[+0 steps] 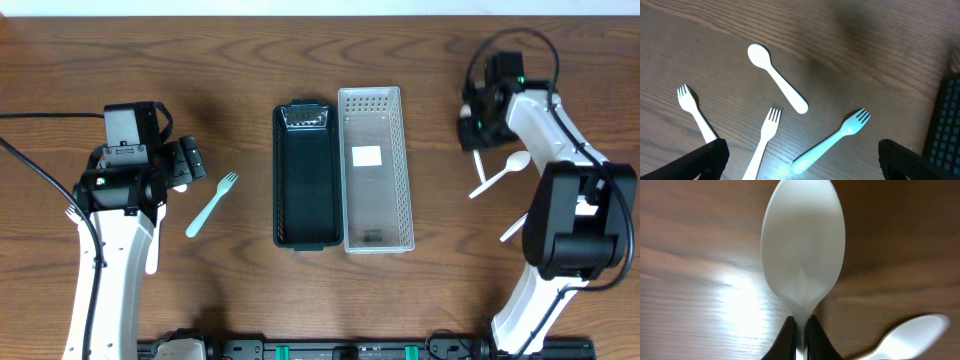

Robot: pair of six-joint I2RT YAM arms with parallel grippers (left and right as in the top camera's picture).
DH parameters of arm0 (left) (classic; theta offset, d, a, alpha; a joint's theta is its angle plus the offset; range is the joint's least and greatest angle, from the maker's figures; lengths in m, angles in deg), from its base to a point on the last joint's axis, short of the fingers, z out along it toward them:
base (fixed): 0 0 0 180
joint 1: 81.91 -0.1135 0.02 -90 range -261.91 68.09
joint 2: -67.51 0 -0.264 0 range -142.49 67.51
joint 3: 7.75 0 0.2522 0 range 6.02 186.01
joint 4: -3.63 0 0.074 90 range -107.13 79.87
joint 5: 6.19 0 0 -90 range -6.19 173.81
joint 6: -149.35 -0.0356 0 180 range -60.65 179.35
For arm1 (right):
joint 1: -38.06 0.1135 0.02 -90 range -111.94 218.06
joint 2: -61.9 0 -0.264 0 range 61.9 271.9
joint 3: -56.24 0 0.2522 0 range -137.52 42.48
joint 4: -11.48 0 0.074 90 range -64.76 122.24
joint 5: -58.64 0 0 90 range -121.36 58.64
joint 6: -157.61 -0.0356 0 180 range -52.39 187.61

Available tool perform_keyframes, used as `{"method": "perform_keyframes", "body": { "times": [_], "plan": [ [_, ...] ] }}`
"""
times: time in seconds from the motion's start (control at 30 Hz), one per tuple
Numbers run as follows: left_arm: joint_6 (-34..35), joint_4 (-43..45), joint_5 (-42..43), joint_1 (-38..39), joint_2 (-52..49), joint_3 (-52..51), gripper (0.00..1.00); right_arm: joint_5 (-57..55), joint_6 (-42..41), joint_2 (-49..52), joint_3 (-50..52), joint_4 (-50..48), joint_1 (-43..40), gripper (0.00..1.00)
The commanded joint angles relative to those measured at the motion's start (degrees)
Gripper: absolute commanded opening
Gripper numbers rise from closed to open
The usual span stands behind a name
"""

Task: Pack container
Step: 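Carry the spoon with right gripper and drop it into the clear basket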

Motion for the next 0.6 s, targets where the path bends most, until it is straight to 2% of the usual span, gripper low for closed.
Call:
{"method": "perform_keyframes", "body": {
  "times": [0.0, 0.17, 0.23, 0.57],
  "plan": [
    [0.1, 0.0, 0.3, -0.3, -0.2, 1.4, 0.98, 0.3, -7.0, -8.5, -8.5, 1.6, 4.1, 0.01],
    [0.1, 0.0, 0.3, -0.3, -0.2, 1.4, 0.98, 2.2, -26.9, -14.1, -12.2, 2.5, 9.8, 0.01],
    [0.1, -0.1, 0.3, -0.3, -0.2, 1.4, 0.98, 2.2, -32.3, -14.6, -12.2, 3.5, 12.7, 0.01],
    [0.1, -0.1, 0.3, -0.3, -0.2, 1.4, 0.98, 1.5, -33.9, -7.4, -8.0, 5.7, 24.4, 0.01]
  ]
}}
